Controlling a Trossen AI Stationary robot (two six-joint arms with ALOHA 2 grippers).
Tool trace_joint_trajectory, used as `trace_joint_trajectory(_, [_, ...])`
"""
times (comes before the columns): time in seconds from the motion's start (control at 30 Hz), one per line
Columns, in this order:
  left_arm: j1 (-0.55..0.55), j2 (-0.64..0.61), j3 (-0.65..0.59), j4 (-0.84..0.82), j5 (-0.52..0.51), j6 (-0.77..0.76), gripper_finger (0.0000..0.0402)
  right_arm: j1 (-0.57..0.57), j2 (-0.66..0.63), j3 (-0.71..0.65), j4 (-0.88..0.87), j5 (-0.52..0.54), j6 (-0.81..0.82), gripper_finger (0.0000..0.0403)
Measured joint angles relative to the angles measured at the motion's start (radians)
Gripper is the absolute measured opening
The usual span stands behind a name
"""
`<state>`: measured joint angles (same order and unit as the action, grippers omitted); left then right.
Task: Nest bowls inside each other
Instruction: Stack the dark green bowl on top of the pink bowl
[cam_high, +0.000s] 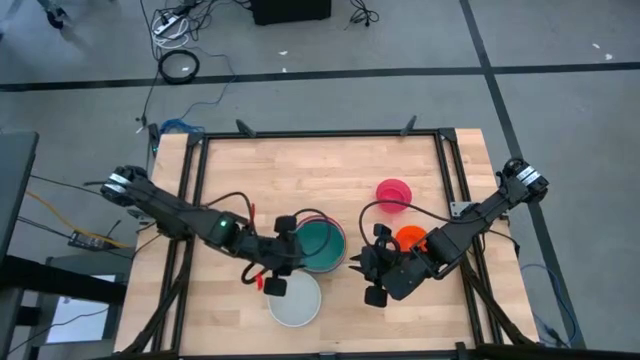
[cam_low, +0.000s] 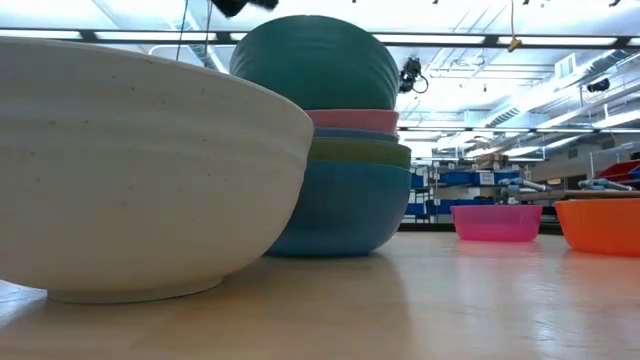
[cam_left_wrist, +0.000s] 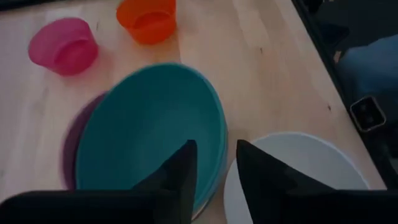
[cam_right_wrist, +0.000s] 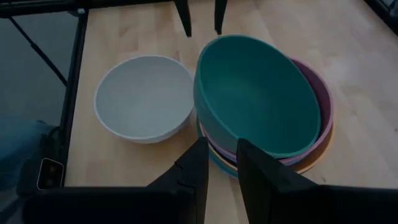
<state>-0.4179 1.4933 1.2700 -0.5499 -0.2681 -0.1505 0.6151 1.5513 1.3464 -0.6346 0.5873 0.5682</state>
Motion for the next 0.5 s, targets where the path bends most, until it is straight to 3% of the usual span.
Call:
trace_joint_trajectory(0.27, [0.000,0.016,0.014,-0.006,-0.007,-0.062,0.0126,0.000,0.000,0.000,0.000,0.000,0.001,0.0071])
trace_joint_trajectory(0.5, [-0.001,0.086,0.013,-0.004,0.066,-0.111,0.0127,0.000,0.000,0.000,-0.001,0.000,0.002,0.0071])
